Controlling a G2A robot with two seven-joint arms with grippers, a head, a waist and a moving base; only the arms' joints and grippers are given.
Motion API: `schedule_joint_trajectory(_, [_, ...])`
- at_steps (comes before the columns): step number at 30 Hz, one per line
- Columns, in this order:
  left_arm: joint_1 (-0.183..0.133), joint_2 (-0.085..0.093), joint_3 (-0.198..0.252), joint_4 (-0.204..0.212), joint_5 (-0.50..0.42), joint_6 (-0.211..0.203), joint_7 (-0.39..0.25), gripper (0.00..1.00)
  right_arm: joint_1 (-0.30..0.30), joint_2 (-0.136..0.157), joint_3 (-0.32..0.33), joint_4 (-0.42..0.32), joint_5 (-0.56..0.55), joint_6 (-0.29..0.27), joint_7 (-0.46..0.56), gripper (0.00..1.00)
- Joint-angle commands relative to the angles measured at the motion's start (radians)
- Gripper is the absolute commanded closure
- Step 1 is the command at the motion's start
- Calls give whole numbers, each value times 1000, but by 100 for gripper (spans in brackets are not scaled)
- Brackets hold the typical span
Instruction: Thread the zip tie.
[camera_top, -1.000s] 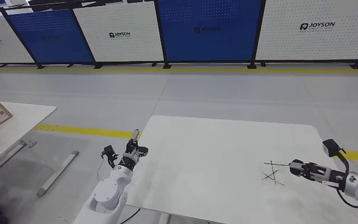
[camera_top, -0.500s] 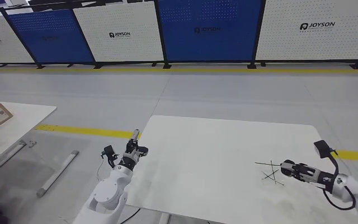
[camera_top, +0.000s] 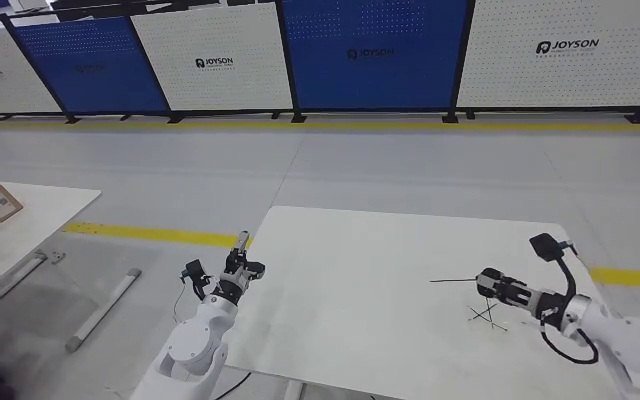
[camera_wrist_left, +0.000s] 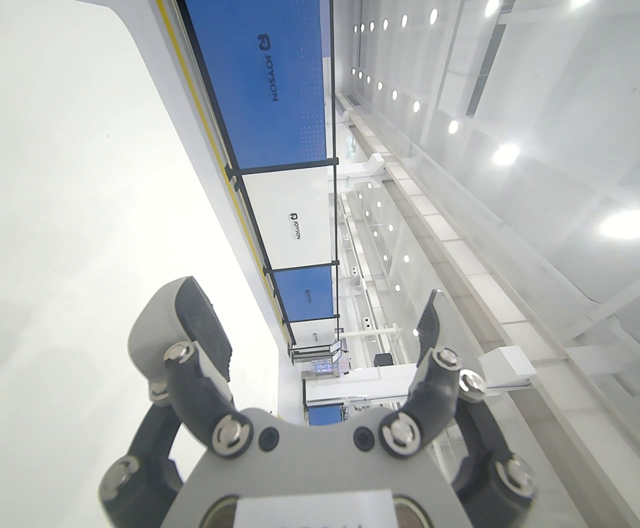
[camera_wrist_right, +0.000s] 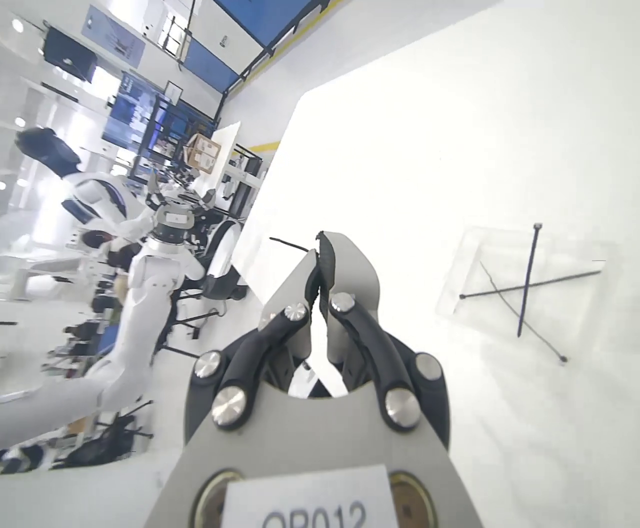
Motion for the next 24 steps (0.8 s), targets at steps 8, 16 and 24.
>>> schedule_joint_trajectory(8, [0, 0, 0, 0, 0, 0, 0, 0, 11, -4, -33, 1, -66, -18, -37, 100])
schedule_joint_trajectory(16, [0, 0, 0, 0, 0, 0, 0, 0, -1, -8, -57, -14, -160, -94, -118, 100])
schedule_joint_trajectory(24, [0, 0, 0, 0, 0, 0, 0, 0, 22, -14, -109, -53, -345, -271, -262, 100])
